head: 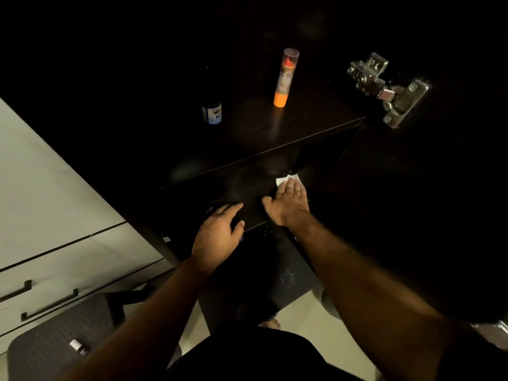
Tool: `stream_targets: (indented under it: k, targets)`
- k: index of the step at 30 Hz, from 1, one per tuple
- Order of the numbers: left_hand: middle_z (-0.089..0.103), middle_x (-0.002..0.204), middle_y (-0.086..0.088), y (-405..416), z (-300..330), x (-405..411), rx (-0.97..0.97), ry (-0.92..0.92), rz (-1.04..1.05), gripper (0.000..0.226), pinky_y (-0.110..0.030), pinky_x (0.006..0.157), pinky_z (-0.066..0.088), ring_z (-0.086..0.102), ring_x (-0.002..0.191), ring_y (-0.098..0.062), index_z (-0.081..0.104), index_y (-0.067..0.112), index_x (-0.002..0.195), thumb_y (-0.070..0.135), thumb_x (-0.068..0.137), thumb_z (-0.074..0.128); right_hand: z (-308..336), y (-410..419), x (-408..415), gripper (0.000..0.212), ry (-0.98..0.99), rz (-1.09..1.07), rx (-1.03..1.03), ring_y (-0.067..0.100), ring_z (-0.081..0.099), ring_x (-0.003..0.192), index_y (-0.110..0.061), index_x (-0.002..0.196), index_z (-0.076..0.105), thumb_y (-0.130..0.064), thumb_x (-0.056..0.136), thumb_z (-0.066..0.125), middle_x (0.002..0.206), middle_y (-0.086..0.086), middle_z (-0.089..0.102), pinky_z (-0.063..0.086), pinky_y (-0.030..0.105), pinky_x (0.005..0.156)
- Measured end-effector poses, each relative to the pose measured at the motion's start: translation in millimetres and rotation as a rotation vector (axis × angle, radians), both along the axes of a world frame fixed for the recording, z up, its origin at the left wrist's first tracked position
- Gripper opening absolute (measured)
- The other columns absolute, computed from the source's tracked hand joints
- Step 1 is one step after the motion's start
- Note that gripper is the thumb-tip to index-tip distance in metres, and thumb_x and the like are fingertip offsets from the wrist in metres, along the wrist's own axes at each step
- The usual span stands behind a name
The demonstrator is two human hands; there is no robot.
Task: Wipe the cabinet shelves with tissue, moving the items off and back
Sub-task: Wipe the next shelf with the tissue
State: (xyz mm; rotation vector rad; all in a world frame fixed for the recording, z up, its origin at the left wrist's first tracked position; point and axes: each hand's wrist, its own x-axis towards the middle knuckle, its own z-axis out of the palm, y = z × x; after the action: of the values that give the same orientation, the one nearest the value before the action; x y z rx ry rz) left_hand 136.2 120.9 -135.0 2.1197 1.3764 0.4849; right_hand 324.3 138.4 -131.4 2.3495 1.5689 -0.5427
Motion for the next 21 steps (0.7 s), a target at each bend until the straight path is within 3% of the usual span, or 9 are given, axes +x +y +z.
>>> stream_targets:
  k: [3,7,11,16,21]
  targets:
    - [0.058,0.136,-0.004,2,2,2,0.023,-0.004,-0.007,0.045,-0.039,0.113,0.032,0.049,0.129,-0.022,0.055,0.015,0.136,0.021,0.092,0.061,-3,-14,1,0.079,0.049,0.016,0.032,0.030,-0.019,0.147,-0.002,0.152,-0.009,-0.053,0.098,0.019,0.159,0.019,-0.017,-0.010,0.042,0.120]
    - [0.052,0.141,-0.002,9,3,2,-0.025,-0.011,0.013,0.046,-0.040,0.113,0.034,0.044,0.133,-0.020,0.050,0.019,0.140,0.026,0.095,0.057,1,-37,8,0.075,-0.004,-0.019,0.004,0.032,-0.011,0.148,0.001,0.152,-0.003,-0.049,0.099,0.018,0.159,0.022,-0.010,-0.004,0.042,0.121]
    - [0.049,0.144,0.000,8,4,0,-0.067,0.019,0.026,0.048,-0.038,0.113,0.035,0.041,0.135,-0.019,0.045,0.022,0.143,0.029,0.097,0.054,8,-2,9,0.077,0.060,-0.075,0.010,0.033,0.000,0.149,0.003,0.152,0.011,-0.050,0.096,0.017,0.159,0.025,0.002,0.003,0.043,0.121]
    - [0.044,0.148,0.002,6,8,-6,-0.100,0.072,0.058,0.049,-0.031,0.111,0.030,0.039,0.138,-0.017,0.040,0.026,0.146,0.031,0.098,0.051,5,26,11,0.078,0.154,-0.059,0.049,0.029,-0.007,0.149,0.000,0.153,0.004,-0.052,0.097,0.020,0.160,0.022,-0.003,-0.002,0.041,0.121]
    - [0.044,0.149,-0.001,9,13,-10,-0.125,0.041,0.100,0.050,-0.030,0.110,0.031,0.040,0.137,-0.019,0.040,0.025,0.146,0.029,0.098,0.052,1,1,10,0.086,-0.058,0.044,0.111,0.034,0.011,0.147,0.002,0.151,0.016,-0.061,0.094,0.026,0.158,0.023,0.014,0.011,0.042,0.120]
